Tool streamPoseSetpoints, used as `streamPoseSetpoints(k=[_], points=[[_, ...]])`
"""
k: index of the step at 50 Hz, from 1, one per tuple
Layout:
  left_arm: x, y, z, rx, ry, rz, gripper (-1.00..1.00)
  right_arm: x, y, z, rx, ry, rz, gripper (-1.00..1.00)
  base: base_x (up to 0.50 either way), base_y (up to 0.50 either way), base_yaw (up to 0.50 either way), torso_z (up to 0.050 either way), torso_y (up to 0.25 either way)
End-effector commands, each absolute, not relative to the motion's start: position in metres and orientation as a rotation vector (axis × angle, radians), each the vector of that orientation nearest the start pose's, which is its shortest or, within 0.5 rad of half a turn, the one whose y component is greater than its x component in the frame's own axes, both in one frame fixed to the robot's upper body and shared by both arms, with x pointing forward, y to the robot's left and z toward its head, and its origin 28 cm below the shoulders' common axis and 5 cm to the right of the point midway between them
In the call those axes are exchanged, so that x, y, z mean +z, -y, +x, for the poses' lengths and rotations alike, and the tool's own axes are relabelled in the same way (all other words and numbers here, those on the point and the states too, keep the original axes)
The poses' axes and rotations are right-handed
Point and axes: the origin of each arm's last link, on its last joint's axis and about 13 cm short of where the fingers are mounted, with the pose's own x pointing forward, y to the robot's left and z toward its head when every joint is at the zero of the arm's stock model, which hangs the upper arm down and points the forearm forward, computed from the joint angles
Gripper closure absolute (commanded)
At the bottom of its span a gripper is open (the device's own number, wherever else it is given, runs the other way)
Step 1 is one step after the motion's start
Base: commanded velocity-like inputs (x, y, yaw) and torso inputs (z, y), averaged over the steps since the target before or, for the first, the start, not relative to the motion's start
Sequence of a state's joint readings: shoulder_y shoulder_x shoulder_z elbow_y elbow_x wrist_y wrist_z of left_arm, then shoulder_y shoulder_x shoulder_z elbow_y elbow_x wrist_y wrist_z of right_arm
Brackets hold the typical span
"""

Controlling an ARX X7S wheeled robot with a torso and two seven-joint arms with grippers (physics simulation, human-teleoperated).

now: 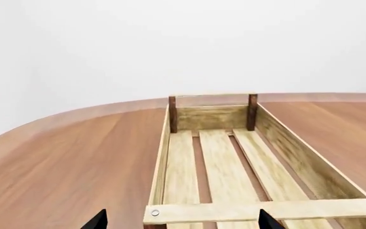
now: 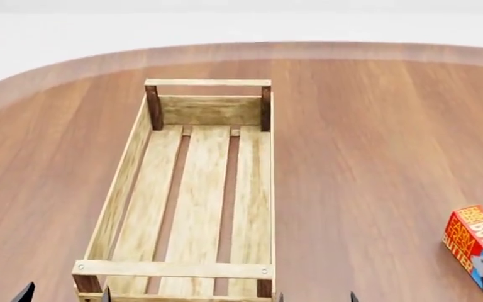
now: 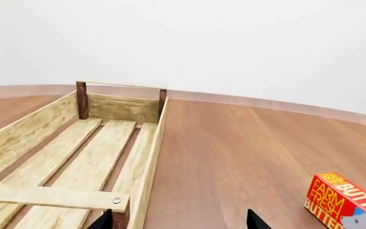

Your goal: Pick up the cream cheese and put it in the tray.

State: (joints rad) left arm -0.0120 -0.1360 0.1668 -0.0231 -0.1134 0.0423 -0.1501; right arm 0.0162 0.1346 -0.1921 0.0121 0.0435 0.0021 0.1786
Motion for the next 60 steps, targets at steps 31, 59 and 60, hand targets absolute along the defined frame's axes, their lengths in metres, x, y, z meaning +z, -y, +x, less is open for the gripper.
streamPoseSetpoints(k=[31, 59, 60], points=[[0.011, -0.205, 0.210, -0.016, 0.012, 0.020, -1.00, 0.010, 0.092, 0.210, 0.011, -0.009, -0.108, -1.00, 0.35, 0.17, 0.00, 0.037, 0.014], [0.010, -0.206, 0.209, -0.008, 0.010, 0.011, -1.00, 0.027, 0.098, 0.205, -0.052, -0.121, 0.021, -1.00, 0.20, 0.16, 0.00, 0.000, 0.000], [0.011, -0.206, 0.208, -0.009, 0.013, 0.013, -1.00, 0.034, 0.100, 0.202, -0.056, -0.151, 0.036, -1.00, 0.00, 0.00, 0.00, 0.000, 0.000]])
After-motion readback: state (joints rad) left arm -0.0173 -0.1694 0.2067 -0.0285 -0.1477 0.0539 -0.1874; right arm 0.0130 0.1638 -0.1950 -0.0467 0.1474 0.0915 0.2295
